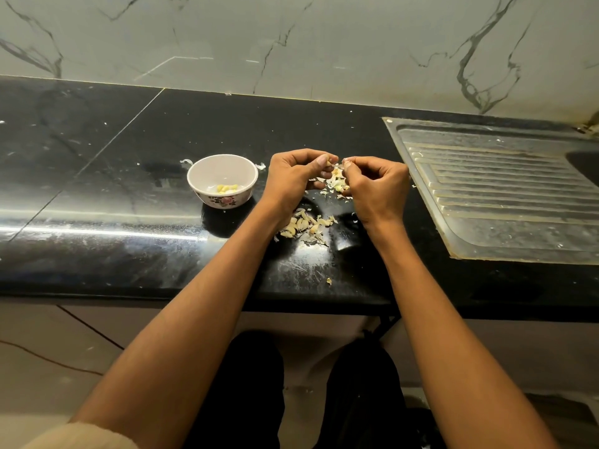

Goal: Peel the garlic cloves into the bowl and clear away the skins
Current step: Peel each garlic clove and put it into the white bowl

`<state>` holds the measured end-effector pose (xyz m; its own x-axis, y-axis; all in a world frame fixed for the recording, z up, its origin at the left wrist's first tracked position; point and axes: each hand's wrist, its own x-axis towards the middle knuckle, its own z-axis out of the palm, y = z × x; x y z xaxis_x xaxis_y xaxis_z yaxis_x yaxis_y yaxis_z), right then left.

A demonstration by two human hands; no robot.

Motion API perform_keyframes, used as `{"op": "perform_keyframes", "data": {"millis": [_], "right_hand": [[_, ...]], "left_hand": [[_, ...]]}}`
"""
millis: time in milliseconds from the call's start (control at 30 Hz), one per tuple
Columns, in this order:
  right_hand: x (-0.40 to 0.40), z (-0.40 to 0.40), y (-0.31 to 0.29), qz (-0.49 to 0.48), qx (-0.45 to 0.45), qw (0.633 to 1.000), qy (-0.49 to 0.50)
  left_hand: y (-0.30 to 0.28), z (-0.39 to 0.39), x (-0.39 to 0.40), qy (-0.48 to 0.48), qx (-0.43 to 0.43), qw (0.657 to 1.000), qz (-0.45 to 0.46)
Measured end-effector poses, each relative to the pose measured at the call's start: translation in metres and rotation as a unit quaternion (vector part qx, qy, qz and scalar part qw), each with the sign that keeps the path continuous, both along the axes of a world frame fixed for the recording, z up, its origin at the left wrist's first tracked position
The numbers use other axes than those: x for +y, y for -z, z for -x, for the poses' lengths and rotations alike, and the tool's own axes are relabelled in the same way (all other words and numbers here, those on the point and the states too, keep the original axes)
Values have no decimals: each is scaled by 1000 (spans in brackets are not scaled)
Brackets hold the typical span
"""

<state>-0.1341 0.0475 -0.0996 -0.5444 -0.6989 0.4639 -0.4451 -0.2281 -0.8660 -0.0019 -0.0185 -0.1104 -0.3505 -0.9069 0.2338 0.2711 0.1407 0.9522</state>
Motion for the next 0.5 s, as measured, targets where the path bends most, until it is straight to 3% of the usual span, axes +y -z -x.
{"op": "perform_keyframes", "data": {"millis": [267, 500], "right_hand": [[1, -2, 4, 67, 172, 983, 14], [1, -2, 4, 52, 209, 976, 9]], "left_hand": [[3, 1, -2, -11, -8, 1000, 10], [2, 2, 1, -20, -27, 999, 24]]}}
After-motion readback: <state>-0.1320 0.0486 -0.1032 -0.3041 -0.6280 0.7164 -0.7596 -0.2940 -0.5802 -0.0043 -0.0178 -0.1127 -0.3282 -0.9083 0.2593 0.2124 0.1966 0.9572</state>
